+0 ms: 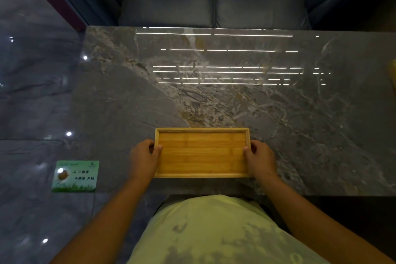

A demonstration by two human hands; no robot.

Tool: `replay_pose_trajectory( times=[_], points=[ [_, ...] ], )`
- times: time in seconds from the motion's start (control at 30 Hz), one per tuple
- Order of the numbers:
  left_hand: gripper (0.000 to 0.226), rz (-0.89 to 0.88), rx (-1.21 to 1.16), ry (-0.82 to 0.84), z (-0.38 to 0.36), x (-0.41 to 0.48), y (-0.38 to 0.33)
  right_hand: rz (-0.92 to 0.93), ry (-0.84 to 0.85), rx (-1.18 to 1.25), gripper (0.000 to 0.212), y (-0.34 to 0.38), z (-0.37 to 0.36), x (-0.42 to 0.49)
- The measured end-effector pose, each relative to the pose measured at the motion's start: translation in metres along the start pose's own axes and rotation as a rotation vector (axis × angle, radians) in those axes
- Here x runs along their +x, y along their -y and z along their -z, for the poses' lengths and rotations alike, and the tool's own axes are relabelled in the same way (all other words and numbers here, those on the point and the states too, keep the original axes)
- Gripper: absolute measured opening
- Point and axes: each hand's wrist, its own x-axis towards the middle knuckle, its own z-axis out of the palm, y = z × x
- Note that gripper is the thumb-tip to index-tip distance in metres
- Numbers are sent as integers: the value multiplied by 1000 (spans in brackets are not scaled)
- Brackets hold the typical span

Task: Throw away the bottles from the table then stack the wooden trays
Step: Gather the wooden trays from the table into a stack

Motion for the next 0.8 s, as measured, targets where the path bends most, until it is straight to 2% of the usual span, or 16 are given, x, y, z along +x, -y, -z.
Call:
replay_pose_trajectory(
  times=[0.13, 0.23, 0.5, 0.63, 0.8],
  points=[
    [41, 125, -97, 33, -1, -3, -3, -115, 106, 193, 25, -4, 0, -2],
    [34, 163, -200, 46, -1, -7, -5, -140, 167, 266, 26, -6, -1, -5],
    [34, 205, -263, 62, -1, -26, -5, -18, 222, 258, 11, -18, 2, -16],
    [34, 194, -262, 82, -1, -26, -4, 39, 234, 185, 22, -24, 2, -16],
    [33, 190, -304, 96, 1, -25, -3, 44, 178, 105, 20, -17, -6, -15]
  ],
)
